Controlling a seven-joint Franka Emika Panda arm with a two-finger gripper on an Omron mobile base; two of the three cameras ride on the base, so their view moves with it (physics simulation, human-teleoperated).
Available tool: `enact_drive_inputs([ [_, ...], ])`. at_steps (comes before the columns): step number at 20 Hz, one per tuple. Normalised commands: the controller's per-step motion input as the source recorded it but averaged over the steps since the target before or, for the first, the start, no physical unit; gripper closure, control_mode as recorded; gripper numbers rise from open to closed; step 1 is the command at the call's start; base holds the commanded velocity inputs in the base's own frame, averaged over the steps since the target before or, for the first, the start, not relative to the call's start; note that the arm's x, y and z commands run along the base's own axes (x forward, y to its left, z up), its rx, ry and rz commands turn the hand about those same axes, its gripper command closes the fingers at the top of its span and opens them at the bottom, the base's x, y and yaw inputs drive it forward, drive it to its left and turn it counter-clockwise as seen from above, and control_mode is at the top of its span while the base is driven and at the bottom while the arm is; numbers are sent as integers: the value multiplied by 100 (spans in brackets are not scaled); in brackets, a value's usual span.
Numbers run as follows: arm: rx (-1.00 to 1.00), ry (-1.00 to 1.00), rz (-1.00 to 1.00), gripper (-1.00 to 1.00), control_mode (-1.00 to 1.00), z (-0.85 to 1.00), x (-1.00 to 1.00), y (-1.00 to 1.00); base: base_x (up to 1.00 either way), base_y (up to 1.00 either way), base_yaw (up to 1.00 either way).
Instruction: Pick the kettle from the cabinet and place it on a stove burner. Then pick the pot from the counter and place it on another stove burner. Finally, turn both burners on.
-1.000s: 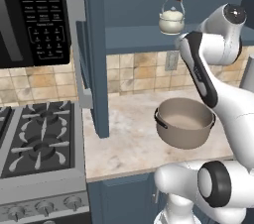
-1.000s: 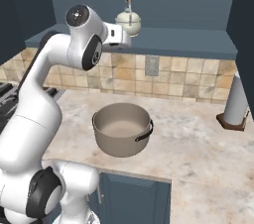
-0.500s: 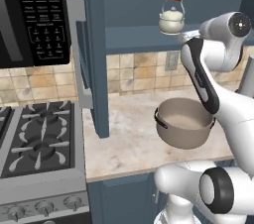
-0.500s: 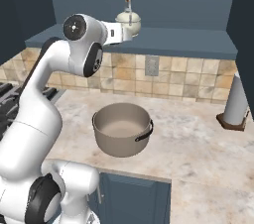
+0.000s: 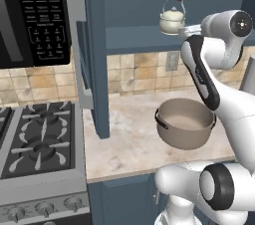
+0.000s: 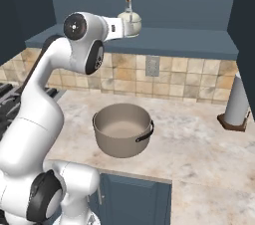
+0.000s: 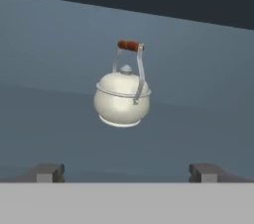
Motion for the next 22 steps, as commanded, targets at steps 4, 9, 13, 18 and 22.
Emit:
enact_drive_inputs([
  [4, 0, -1, 0, -100, -100, 14, 9, -7, 0, 0, 0],
  [9, 0, -9, 0, -100, -100, 0, 0, 0, 0, 0, 0],
  [13, 0, -14, 0, -100, -100, 0, 0, 0, 0, 0, 0],
  [18, 0, -9, 0, -100, -100, 0, 0, 0, 0, 0, 0],
  [22, 0, -3, 0, -100, -100, 0, 0, 0, 0, 0, 0],
])
